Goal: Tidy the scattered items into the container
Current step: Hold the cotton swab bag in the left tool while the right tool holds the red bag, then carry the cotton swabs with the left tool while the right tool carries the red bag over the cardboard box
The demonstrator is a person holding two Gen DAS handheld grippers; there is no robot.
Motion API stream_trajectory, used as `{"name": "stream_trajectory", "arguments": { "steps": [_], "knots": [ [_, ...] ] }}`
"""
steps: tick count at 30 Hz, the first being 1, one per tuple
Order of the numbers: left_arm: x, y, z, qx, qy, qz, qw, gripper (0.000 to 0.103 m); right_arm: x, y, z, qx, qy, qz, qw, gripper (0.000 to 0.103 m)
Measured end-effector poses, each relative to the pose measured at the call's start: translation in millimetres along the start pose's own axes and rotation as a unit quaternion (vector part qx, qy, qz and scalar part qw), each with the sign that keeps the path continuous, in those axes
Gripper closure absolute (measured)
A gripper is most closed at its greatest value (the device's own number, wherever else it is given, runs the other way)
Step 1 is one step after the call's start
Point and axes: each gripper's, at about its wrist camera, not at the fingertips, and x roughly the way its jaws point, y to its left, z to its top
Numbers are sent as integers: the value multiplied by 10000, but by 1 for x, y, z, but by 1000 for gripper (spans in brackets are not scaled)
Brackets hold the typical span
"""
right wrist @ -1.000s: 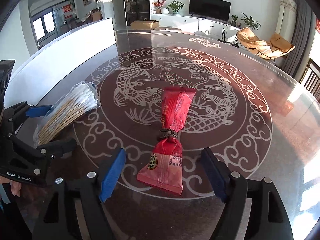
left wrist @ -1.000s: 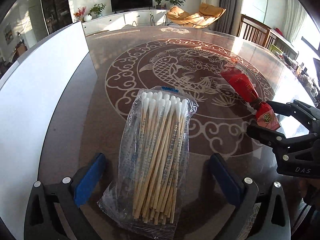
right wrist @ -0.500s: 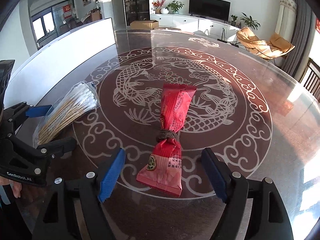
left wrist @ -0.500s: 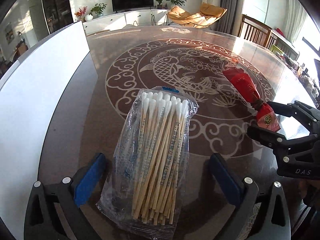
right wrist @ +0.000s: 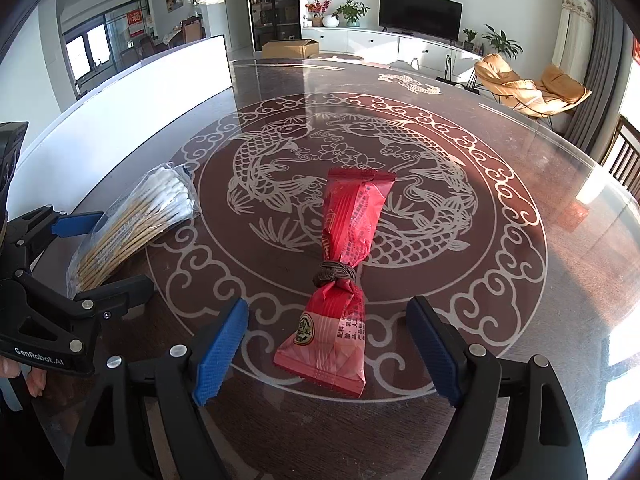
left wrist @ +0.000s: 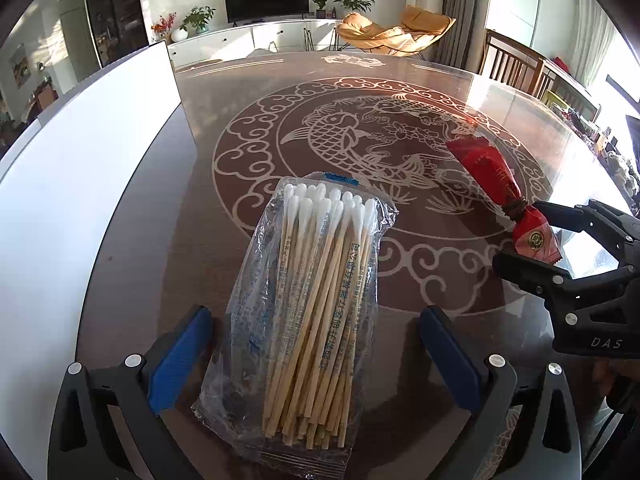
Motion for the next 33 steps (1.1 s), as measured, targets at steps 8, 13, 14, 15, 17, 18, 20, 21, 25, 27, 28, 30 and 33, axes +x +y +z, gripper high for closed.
{"name": "stream_trajectory", "arguments": {
  "steps": [8,13,14,15,17,18,20,21,25,27,28,30,33],
  "knots": [
    [1,0,0,-1,-4,-9,10000,0,17,-3,16,190,31,-167,9997,13],
    [1,0,0,-2,-5,-8,10000,0,18,-2,18,205,21,-178,9996,13],
    [1,0,0,-3,-5,-7,10000,0,18,-2,17,205,20,-177,9996,13],
    [1,0,0,-4,-5,-7,10000,0,18,-2,17,205,21,-176,9996,13],
    [1,0,0,-2,-4,-9,10000,0,18,-2,17,205,21,-176,9996,13],
    [1,0,0,-1,-4,-9,10000,0,18,-2,17,205,21,-175,9996,13],
    [1,0,0,-1,-2,-9,10000,0,18,-2,17,205,21,-175,9996,13],
    [1,0,0,0,0,-9,10000,0,18,-2,17,207,21,-174,9996,13],
    [1,0,1,-53,25,16,10000,0,18,-4,20,200,27,-159,9997,13],
    [0,-3,-1,-5,49,-27,10000,0,18,-4,21,169,18,-177,9997,16],
    [-1,-5,-2,65,30,-68,10000,0,16,-3,20,150,-4,-184,9997,18],
    [-5,-11,-3,207,-82,-155,9996,23,10,-1,19,79,-88,-161,9998,82],
    [-14,-17,0,283,-108,-440,9986,77,4,0,17,165,-11,-74,9998,82]
  ]
}}
